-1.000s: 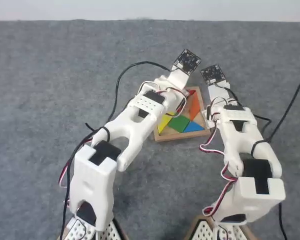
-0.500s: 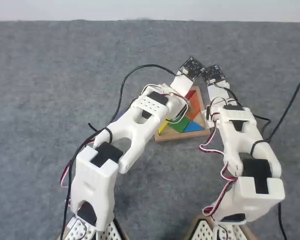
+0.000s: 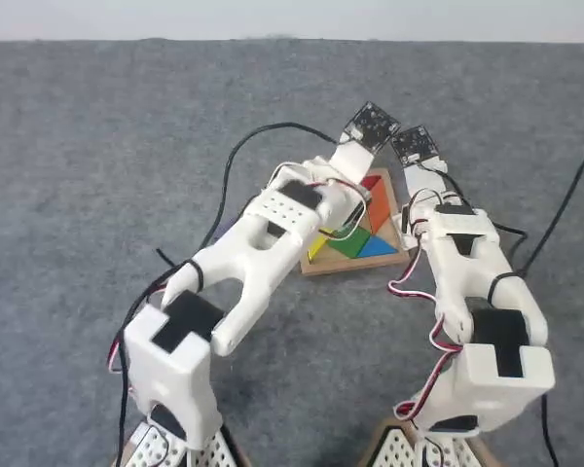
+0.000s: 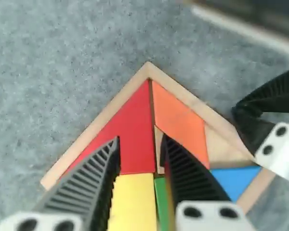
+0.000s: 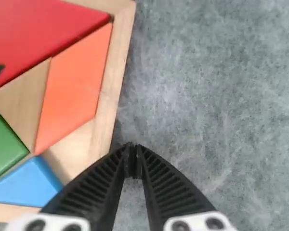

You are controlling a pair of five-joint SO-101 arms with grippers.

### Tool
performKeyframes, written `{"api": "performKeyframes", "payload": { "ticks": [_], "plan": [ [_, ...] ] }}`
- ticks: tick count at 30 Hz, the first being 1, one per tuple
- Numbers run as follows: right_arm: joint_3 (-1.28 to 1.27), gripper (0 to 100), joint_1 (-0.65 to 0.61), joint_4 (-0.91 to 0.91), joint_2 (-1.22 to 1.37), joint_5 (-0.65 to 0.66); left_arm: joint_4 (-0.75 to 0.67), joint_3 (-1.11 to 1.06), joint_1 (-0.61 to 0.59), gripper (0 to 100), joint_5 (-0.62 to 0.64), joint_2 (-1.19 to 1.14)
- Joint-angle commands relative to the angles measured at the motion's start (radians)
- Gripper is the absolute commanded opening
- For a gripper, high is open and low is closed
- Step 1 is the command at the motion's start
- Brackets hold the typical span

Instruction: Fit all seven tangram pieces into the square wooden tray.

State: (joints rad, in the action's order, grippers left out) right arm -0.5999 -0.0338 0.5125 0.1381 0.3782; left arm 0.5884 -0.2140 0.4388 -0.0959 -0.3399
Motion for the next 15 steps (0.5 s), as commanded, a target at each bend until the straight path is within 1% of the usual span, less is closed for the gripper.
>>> {"api": "performKeyframes", "payload": {
  "ticks": [1,3,6,8,10,13,15],
  "plan": [
    [0.048,0.8,-0.007,0.007,-0.019,-0.003,-0.155,-0.064,0.012,13,0.015,0.091],
    [0.048,0.8,-0.007,0.007,-0.019,-0.003,-0.163,-0.067,0.025,13,0.002,0.071],
    [0.046,0.8,-0.007,0.007,-0.019,-0.003,-0.129,-0.059,0.038,13,-0.040,0.040],
    [0.046,0.8,-0.007,0.007,-0.019,-0.003,-0.086,-0.051,0.028,13,-0.040,0.037],
    [0.046,0.8,-0.007,0.010,-0.019,-0.003,-0.025,-0.056,-0.008,13,-0.032,0.064],
    [0.040,0.8,-0.008,0.024,-0.027,0.000,0.052,-0.093,-0.081,10,0.066,0.155],
    [0.043,0.9,-0.016,0.084,-0.031,0.038,0.086,-0.139,-0.140,9,0.124,0.244]
  ]
}}
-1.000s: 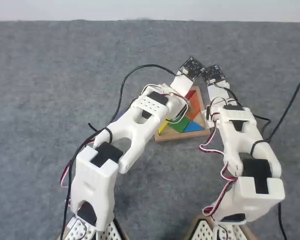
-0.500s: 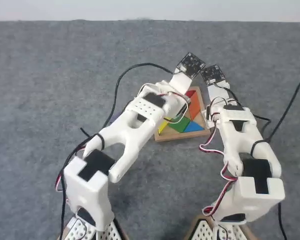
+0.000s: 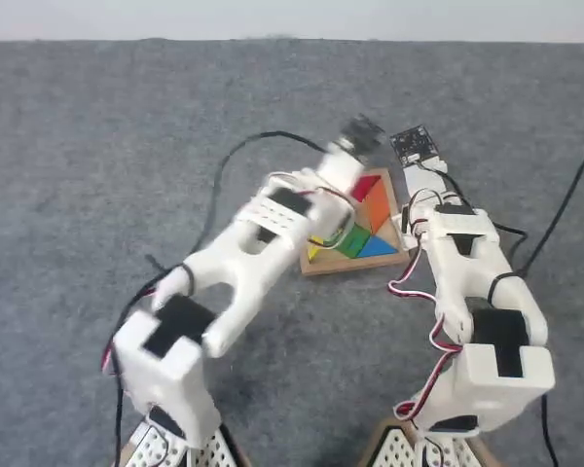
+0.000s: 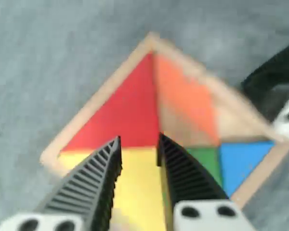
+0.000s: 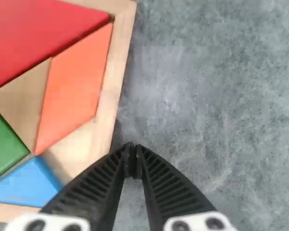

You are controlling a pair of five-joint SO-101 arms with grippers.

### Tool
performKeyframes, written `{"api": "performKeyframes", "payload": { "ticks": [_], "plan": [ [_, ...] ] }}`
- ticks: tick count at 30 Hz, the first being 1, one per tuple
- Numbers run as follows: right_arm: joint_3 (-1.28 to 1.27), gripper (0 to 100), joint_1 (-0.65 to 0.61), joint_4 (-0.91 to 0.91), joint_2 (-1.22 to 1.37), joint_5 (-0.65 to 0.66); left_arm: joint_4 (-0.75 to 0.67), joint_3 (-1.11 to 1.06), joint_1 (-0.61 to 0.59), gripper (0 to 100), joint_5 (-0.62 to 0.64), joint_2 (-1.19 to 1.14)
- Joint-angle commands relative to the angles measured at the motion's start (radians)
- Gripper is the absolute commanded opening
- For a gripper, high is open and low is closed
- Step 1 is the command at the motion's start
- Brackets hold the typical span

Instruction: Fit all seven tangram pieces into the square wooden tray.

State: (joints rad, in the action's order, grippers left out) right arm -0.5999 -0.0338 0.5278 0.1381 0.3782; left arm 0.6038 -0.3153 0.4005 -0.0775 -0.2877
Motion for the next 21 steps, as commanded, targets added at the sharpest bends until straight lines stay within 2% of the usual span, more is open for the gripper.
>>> {"api": "performKeyframes", "payload": {
  "ticks": [1,6,9,12,17,21],
  "plan": [
    [0.046,0.9,-0.028,0.105,-0.031,0.074,0.091,-0.067,-0.132,9,0.129,0.236],
    [0.146,1.0,-0.082,0.317,-0.019,0.101,0.199,-0.177,-0.302,9,0.166,0.388],
    [0.176,1.3,-0.101,0.354,-0.019,0.052,0.155,-0.211,-0.385,12,0.164,0.373],
    [0.161,4.6,-0.125,0.377,-0.025,0.046,0.103,-0.191,-0.408,17,0.163,0.313],
    [0.109,5.4,-0.208,0.424,-0.036,0.083,0.107,-0.116,-0.422,17,0.163,0.206],
    [0.103,5.4,-0.176,0.417,-0.133,0.009,0.106,-0.062,-0.443,17,0.161,0.143]
  ]
}}
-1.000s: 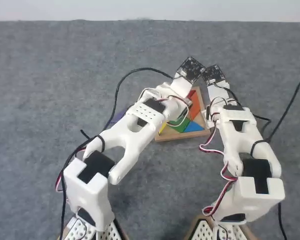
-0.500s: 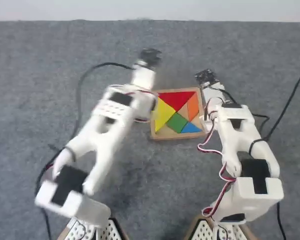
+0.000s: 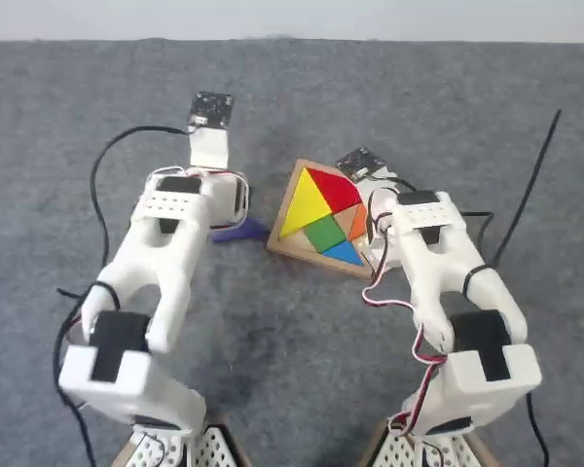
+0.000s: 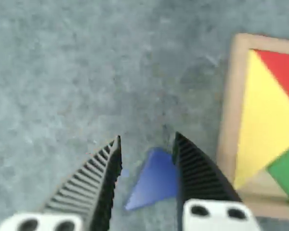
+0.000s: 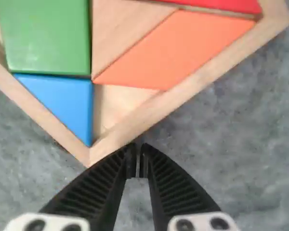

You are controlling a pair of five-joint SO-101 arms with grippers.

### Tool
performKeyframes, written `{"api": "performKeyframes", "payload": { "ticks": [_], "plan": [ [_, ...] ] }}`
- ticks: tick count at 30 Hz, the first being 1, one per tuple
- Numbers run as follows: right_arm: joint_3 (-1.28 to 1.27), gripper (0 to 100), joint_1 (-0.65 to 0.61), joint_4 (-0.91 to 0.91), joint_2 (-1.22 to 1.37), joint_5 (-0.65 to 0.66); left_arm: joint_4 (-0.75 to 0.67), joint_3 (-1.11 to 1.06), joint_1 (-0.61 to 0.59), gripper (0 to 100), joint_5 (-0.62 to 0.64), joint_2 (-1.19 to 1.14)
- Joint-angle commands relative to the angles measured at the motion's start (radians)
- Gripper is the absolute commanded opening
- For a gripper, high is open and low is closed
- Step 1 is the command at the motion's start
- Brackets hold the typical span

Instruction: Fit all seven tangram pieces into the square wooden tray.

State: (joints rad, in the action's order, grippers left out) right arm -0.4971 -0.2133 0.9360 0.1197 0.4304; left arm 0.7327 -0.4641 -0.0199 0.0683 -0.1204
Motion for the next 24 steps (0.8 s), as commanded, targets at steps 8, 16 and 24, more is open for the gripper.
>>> {"api": "performKeyframes", "payload": {
  "ticks": [8,16,24],
  "plan": [
    [-0.178,6.0,-0.056,-0.147,-0.354,-0.138,-0.025,0.130,-0.028,17,0.015,-0.071],
    [-0.213,17.6,-0.205,-0.254,-0.286,-0.227,-0.028,0.130,-0.028,17,0.014,-0.075],
    [-0.133,18.8,-0.272,-0.254,-0.150,-0.247,-0.028,0.130,-0.028,17,0.014,-0.077]
  ]
}}
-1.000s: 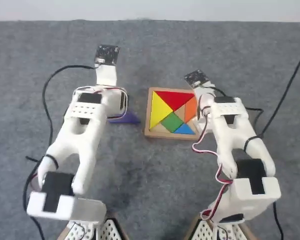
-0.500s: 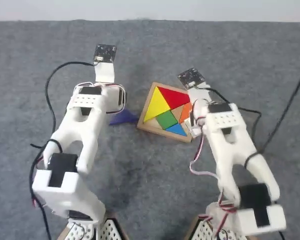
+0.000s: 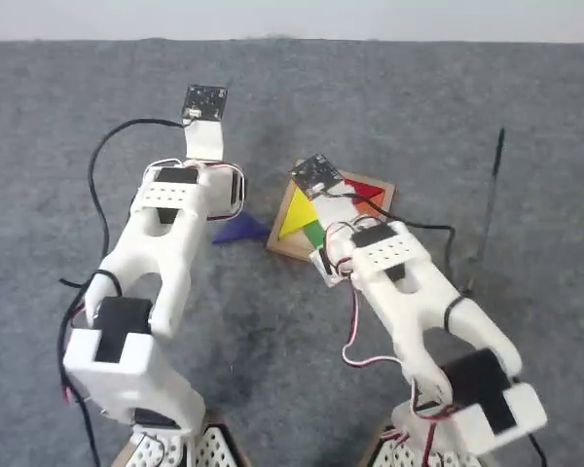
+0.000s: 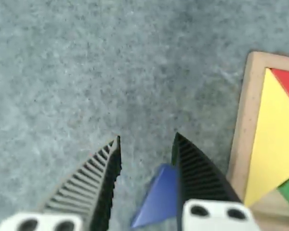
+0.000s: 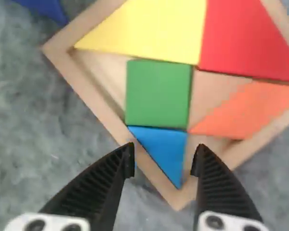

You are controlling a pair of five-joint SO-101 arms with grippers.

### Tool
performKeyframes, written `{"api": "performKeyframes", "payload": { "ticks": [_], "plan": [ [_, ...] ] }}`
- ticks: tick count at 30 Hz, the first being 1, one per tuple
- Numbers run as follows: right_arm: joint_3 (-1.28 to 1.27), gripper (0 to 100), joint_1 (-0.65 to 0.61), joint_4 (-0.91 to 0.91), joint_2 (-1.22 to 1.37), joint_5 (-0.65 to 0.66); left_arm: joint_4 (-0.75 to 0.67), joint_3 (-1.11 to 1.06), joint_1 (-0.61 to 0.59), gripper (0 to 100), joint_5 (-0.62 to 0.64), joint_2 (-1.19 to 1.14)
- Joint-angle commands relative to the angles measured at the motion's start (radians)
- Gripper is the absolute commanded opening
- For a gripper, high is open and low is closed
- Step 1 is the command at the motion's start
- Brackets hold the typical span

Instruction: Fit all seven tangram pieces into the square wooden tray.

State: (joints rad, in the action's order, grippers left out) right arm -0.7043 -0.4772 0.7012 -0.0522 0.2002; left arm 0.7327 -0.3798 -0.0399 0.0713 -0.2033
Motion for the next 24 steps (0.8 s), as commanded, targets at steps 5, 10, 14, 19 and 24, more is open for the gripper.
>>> {"api": "performKeyframes", "payload": {
  "ticks": [5,10,14,19,24],
  "plan": [
    [0.161,17.3,0.013,0.004,0.145,-0.041,-0.028,0.045,-0.008,17,0.011,0.005],
    [0.227,16.9,0.015,0.090,0.189,-0.078,-0.026,0.041,-0.008,17,0.011,0.005],
    [0.229,17.3,0.013,0.096,0.191,-0.078,-0.026,0.041,-0.008,17,0.011,0.005],
    [0.261,15.2,0.013,0.205,0.203,0.002,-0.025,0.039,-0.012,17,0.011,0.005],
    [0.269,4.6,0.015,0.266,0.220,0.014,-0.025,0.039,-0.014,17,0.011,0.005]
  ]
}}
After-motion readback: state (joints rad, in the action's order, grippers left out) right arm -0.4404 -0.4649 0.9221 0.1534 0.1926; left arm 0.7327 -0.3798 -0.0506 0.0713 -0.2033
